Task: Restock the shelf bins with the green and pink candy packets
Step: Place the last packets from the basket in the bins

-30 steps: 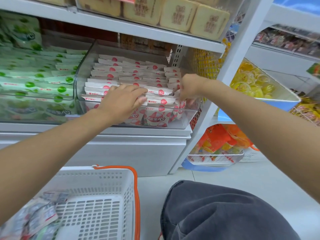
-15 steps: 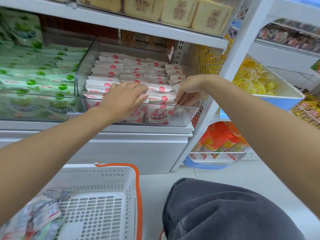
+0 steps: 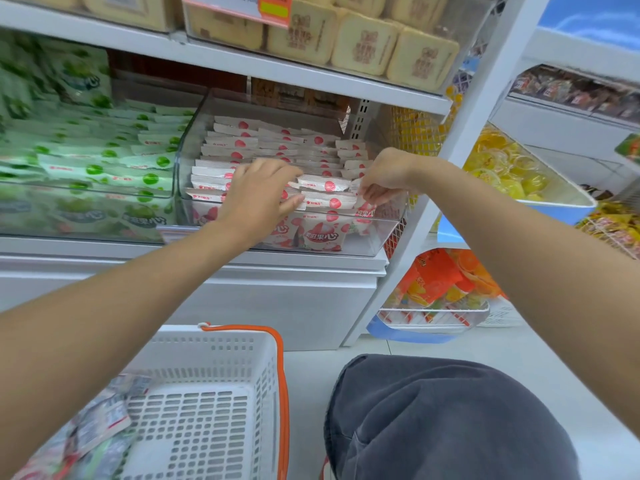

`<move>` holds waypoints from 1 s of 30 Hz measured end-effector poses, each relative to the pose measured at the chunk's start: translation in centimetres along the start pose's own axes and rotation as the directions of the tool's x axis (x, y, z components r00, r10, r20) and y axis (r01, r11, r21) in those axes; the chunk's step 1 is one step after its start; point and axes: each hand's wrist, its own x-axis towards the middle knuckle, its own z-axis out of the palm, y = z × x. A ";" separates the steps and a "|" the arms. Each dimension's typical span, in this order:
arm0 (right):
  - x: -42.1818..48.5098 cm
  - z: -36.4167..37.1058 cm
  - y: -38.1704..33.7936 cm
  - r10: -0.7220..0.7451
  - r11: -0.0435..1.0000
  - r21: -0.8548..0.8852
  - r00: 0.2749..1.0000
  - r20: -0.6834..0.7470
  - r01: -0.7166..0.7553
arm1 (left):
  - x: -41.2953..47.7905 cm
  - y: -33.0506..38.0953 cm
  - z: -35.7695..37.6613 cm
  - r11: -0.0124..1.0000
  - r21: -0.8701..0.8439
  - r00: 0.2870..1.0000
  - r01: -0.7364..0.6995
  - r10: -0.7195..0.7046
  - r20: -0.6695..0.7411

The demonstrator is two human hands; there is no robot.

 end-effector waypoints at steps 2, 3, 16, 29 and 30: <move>-1.8 1.2 -1.5 -0.170 0.985 -0.049 0.978 -0.118 0.165 | -1.1 0.7 -0.7 0.996 -0.076 0.993 0.036 -0.044 -0.106; -2.8 2.2 -2.4 -0.255 0.967 -0.068 0.955 -0.151 0.247 | -2.0 0.9 -1.0 0.989 -0.137 0.989 0.064 -0.082 -0.126; -8.1 28.5 -3.3 -0.332 0.861 -0.190 0.804 0.493 0.472 | -23.5 -10.7 -1.9 0.683 -0.090 0.485 0.725 -0.413 0.771; -8.2 38.0 -2.3 -0.195 0.705 -0.353 0.646 0.738 0.615 | -44.2 -16.5 5.3 0.798 0.548 -0.217 0.251 -0.505 0.835; -8.2 38.3 -2.4 -0.184 0.694 -0.364 0.642 0.744 0.621 | -44.6 -16.1 5.3 0.786 0.555 -0.229 0.273 -0.507 0.831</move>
